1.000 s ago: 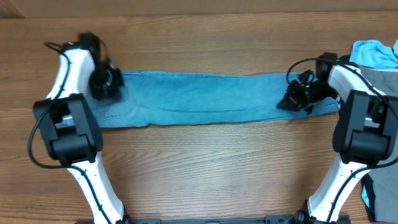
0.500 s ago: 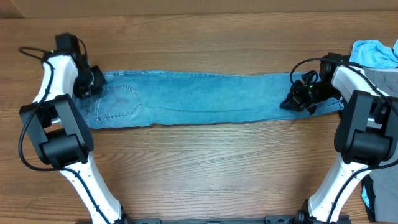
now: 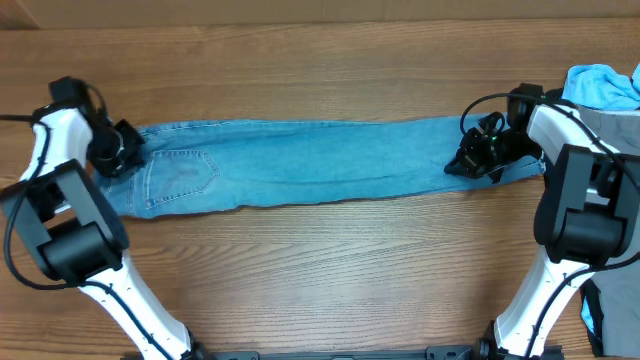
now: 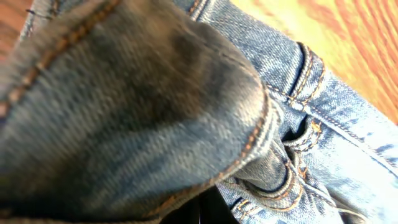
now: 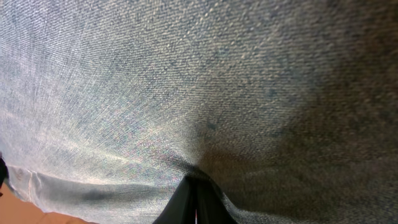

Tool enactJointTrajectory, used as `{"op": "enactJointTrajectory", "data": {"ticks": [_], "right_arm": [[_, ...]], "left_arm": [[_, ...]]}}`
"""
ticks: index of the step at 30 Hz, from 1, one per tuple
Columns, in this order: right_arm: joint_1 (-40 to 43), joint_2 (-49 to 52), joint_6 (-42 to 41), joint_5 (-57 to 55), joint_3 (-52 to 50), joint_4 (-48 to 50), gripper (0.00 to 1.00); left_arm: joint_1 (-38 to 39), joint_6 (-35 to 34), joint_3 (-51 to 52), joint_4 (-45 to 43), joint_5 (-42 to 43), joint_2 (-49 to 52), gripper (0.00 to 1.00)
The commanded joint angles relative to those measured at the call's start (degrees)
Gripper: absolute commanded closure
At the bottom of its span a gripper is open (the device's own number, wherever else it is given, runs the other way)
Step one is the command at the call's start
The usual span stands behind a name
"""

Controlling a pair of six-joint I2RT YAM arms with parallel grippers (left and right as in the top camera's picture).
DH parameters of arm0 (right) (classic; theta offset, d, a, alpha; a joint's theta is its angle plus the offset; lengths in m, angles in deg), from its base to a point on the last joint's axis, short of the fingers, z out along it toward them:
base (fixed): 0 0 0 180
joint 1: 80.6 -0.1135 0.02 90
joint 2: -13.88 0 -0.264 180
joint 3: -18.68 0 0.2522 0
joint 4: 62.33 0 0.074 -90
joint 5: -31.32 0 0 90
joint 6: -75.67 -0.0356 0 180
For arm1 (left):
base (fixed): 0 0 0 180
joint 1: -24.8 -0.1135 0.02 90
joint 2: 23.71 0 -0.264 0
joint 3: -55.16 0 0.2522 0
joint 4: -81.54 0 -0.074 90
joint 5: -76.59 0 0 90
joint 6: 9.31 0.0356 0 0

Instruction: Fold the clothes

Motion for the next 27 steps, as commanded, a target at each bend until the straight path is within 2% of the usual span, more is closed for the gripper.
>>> {"op": "enactJointTrajectory", "data": {"ticks": [1,6,9,14,22,27], "right_arm": [[1.95,2.75,-0.04,-13.49,-1.81,1.40,0.96],[1.95,2.75,-0.04,-13.49,-1.81,1.38,0.96],[1.95,2.75,-0.04,-13.49,-1.81,1.36,0.96],[1.95,2.75,-0.04,-13.46,-1.81,1.40,0.96],[1.95,2.75,-0.04,-13.46,-1.81,1.18,0.96],[1.95,2.75,-0.04,-13.46,-1.81,0.61,0.96]], "left_arm": [[-6.58,2.54,-1.07,0.28,-9.62,1.51,0.96],[-6.05,2.62,-12.24,6.93,0.11,1.46,0.96],[-5.25,2.05,-18.27,10.34,2.32,1.46,0.94],[-3.98,2.01,-19.41,12.33,-3.37,1.73,0.89],[-3.69,2.19,-13.38,9.70,-3.89,4.11,0.93],[-3.72,4.44,-11.76,8.39,-13.68,6.86,0.96]]}}
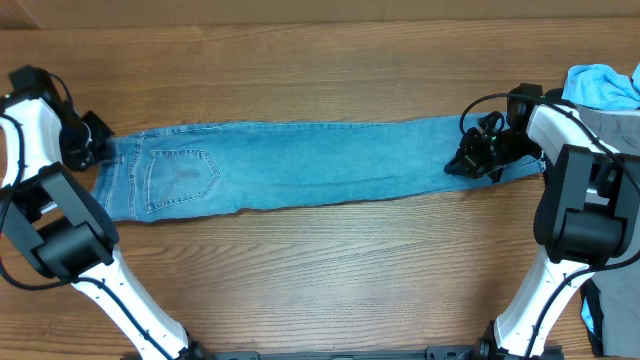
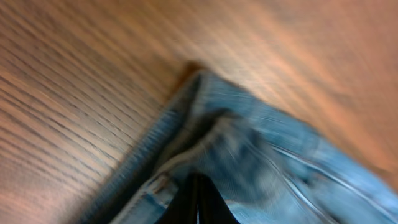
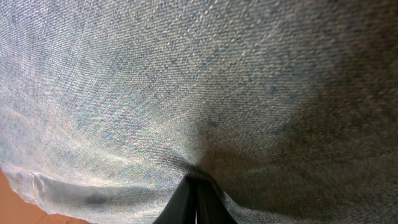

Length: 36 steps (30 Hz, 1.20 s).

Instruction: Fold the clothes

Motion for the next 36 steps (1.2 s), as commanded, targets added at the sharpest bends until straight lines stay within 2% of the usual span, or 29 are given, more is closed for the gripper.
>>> {"op": "enactJointTrajectory", "data": {"ticks": [1,3,6,15,18,21,24,26,28,30,31,36], "right_arm": [[1.99,2.75,-0.07,-13.60,-1.75,0.37,0.96],[1.99,2.75,-0.09,-13.55,-1.66,0.87,0.96],[1.99,2.47,-0.07,-12.90,0.87,-0.44,0.96],[2.16,-2.25,-0.13,-14.32,25.75,-16.72,0.96],[3.39,-2.32,-0.28,-16.90,32.54,-24.81,0.87],[4.52,-2.29,-0.52,-19.76,32.72,-28.94,0.79],[5.40,-2.27,-4.11,-24.39,32.17,-30.97,0.68],[6.05,-2.27,-7.10,-28.72,32.00,-32.22,0.66],[6.67,-2.27,-8.94,-31.21,31.95,-33.68,0.59],[7.32,-2.27,-8.90,-31.23,31.95,-35.23,0.35],[7.56,-2.27,-8.90,-31.26,31.80,-35.47,0.16],[7.96,-2.27,-8.90,-31.19,29.16,-33.73,0.11]], "left_arm": [[-0.09,3.91,1.42,-0.87,-10.91,3.10,0.96],[-0.22,3.85,1.03,-1.25,-10.86,2.89,0.96],[-0.26,3.76,-3.65,1.36,-5.77,1.88,0.96],[4.04,0.52,-26.18,10.86,5.20,-7.30,0.94],[7.65,0.57,-26.71,18.23,6.45,-9.05,0.92],[11.65,2.19,-24.48,26.10,6.23,-8.11,0.91],[15.34,5.11,-19.63,29.16,5.86,-6.58,0.90],[17.16,5.27,-15.52,28.89,4.31,-5.86,0.91],[18.49,5.18,-10.38,27.67,2.51,-5.38,0.93],[18.88,5.03,-5.35,26.12,2.29,-5.38,0.91],[18.86,4.92,-3.54,25.35,2.29,-5.38,0.90],[18.32,4.55,4.72,18.51,-0.63,-5.38,0.83]]}}
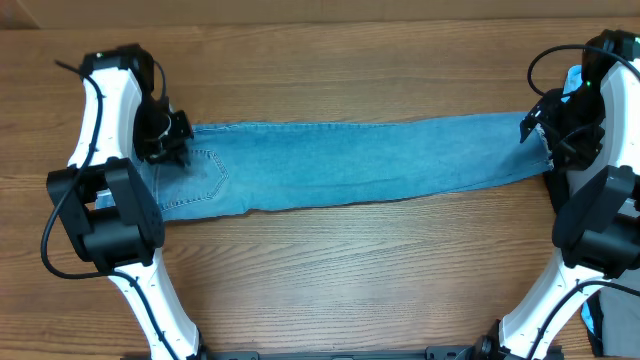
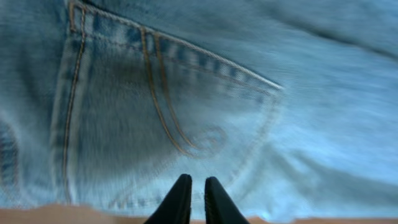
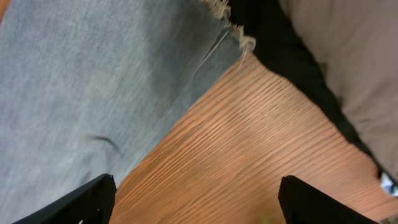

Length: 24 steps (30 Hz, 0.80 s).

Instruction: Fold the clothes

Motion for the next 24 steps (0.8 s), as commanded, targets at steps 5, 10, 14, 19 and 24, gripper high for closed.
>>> {"op": "enactJointTrajectory", "data": {"ticks": [5,10,14,19,24], "right_arm": [[0.22,-0.70,-0.66,-1.51,-5.42,1.46,0.11],[0.33,-0.70,0.39,-1.51,-5.81,1.90,0.11],[0.42,-0.70,0.37,-1.51,-5.86,2.14,0.11],[0.42,-0.70,0.31,-0.76,-5.86,2.86,0.11],[0.39,-0.70,0.63,-0.20,-5.86,4.76,0.11]], "left_arm": [[-1.81,0.07,10.16,-10.14,-11.93,-0.57,0.80],[-2.23,1.68,11.96,-16.70,-17.44,-0.55,0.80],[-2.78,3.96,11.96,-23.47,-17.99,-0.55,0.76],[-3.52,6.10,11.96,-28.13,-18.95,-0.55,0.75],[-4.20,6.01,7.63,-26.69,-17.16,-0.59,0.81]]}}
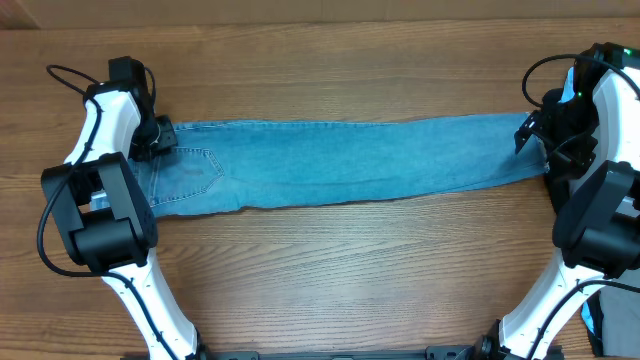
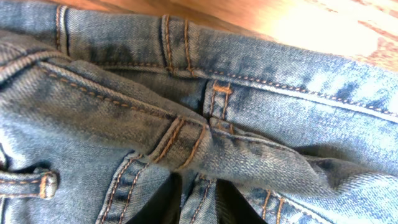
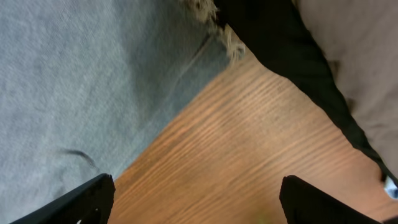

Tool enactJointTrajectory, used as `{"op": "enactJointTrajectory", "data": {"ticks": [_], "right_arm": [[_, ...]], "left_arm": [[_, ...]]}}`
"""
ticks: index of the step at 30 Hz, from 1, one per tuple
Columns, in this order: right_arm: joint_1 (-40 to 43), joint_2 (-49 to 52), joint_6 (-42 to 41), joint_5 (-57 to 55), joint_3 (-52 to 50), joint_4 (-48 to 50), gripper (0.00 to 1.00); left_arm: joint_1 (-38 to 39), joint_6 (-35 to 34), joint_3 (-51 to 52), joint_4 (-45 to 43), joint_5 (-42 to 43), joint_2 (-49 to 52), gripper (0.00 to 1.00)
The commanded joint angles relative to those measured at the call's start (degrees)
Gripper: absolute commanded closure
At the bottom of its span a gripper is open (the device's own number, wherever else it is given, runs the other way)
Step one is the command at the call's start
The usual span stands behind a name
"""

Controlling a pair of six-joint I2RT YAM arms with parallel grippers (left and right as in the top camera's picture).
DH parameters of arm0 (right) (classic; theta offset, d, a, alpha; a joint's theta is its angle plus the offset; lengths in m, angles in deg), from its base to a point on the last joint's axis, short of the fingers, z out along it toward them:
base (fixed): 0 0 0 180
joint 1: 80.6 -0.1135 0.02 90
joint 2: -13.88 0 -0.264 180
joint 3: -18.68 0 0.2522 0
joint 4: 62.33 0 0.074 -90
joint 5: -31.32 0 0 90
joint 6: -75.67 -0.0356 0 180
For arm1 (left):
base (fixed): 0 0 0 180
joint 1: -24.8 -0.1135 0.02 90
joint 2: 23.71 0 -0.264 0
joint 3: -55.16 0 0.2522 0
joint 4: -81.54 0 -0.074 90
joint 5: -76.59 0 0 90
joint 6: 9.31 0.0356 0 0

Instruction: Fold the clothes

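A pair of light blue jeans [image 1: 340, 165] lies stretched flat across the wooden table [image 1: 320, 270], waist at the left and frayed hem at the right. My left gripper [image 1: 158, 135] is at the far corner of the waistband. In the left wrist view my left gripper [image 2: 198, 193] is shut on a stitched fold of the waistband [image 2: 186, 134]. My right gripper [image 1: 530, 135] is at the hem end. In the right wrist view my right gripper [image 3: 199, 196] stands wide open over bare wood, beside the frayed hem [image 3: 217, 31].
Just right of the hem lie a black strip [image 3: 280, 56] and a beige cloth [image 3: 354, 43]. A bit of bright blue fabric [image 1: 572, 80] shows behind the right arm. Another blue item [image 1: 592, 318] sits at the lower right edge.
My left gripper was over the back pocket with nothing between its fingers. It is now at the waistband's far corner, shut on a fold of it. The right gripper stays open at the hem.
Both grippers were shut on the jeans, left at the waist and right near the hem. Then the left one held the waist further left. Later both were off the denim, the right one open at the hem. Now the left holds the waistband.
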Motion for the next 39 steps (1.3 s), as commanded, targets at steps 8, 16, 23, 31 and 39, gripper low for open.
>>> {"op": "enactJointTrajectory", "data": {"ticks": [8,16,23,31,39], "right_arm": [[0.22,-0.70,0.46,0.24,-0.15,1.77,0.11],[0.15,-0.70,-0.59,1.18,-4.85,4.24,0.11],[0.15,-0.70,-0.52,2.64,-7.85,6.91,0.11],[0.15,-0.70,-0.52,2.82,-7.85,6.99,0.11],[0.15,-0.70,0.11,2.82,-7.85,6.71,0.10]], "left_arm": [[-0.70,-5.86,-25.38,25.68,0.42,-0.57,0.85],[-0.50,-6.80,-18.62,31.41,3.52,-0.50,0.85],[-0.50,-8.33,-5.46,27.10,4.09,-0.50,0.94],[-0.72,-8.15,0.68,15.80,1.31,-0.50,0.91],[-0.72,-5.77,10.03,-1.55,0.07,-0.50,0.91]]}}
